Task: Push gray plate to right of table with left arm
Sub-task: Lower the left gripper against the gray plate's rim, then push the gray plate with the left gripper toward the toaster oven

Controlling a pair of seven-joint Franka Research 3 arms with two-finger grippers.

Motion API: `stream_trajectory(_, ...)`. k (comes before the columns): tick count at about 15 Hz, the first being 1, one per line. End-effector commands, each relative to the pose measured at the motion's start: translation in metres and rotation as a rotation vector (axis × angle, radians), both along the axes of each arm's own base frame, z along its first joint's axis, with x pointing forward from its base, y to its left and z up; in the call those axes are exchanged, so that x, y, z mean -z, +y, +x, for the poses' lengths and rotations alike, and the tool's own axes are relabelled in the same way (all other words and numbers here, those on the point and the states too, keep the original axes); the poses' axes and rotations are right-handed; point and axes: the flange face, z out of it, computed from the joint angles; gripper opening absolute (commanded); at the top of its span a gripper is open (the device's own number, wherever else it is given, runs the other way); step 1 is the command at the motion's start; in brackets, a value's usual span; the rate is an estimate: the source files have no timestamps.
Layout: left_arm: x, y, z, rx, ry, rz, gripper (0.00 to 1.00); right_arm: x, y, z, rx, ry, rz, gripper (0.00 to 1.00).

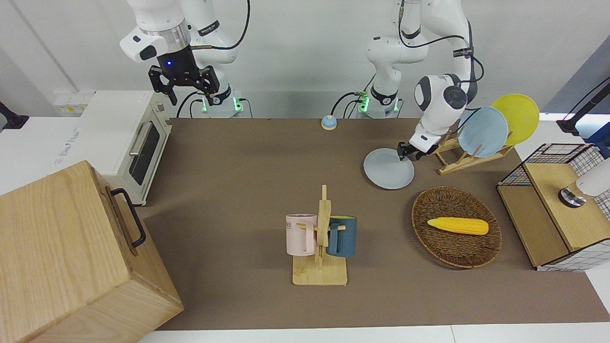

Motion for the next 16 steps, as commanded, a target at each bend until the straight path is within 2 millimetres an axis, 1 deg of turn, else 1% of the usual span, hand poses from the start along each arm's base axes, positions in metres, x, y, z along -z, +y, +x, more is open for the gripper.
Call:
stream_trajectory(1,0.005,0.002,-0.006,0.007,-0.012,0.001,0.30,0.000,0.000,-0.008,0.020,0.003,0.009,0.996)
stream_trajectory(5,0.006,0.001,-0.007,-0.024,-0.010,-0.016,0.09,0.000,0.000,-0.008,0.020,0.003,0.009,0.996)
stream_trajectory(7,0.005,0.000,-0.005,-0.026,-0.027,-0.015,0.02,0.000,0.000,-0.008,0.020,0.003,0.009,0.996)
stream_trajectory(9,0.004,-0.001,-0.005,-0.025,-0.028,-0.015,0.00,0.000,0.000,-0.008,0.020,0.003,0.009,0.996)
stream_trajectory(12,0.005,-0.009,-0.005,-0.058,-0.025,-0.029,0.00,0.000,0.000,-0.008,0.020,0.003,0.009,0.996)
stream_trajectory(14,0.006,-0.020,-0.006,-0.077,-0.021,-0.035,0.00,0.000,0.000,-0.008,0.020,0.003,0.009,0.996)
stream_trajectory(16,0.008,-0.035,-0.008,-0.081,-0.014,-0.037,0.00,0.000,0.000,-0.008,0.020,0.003,0.009,0.996)
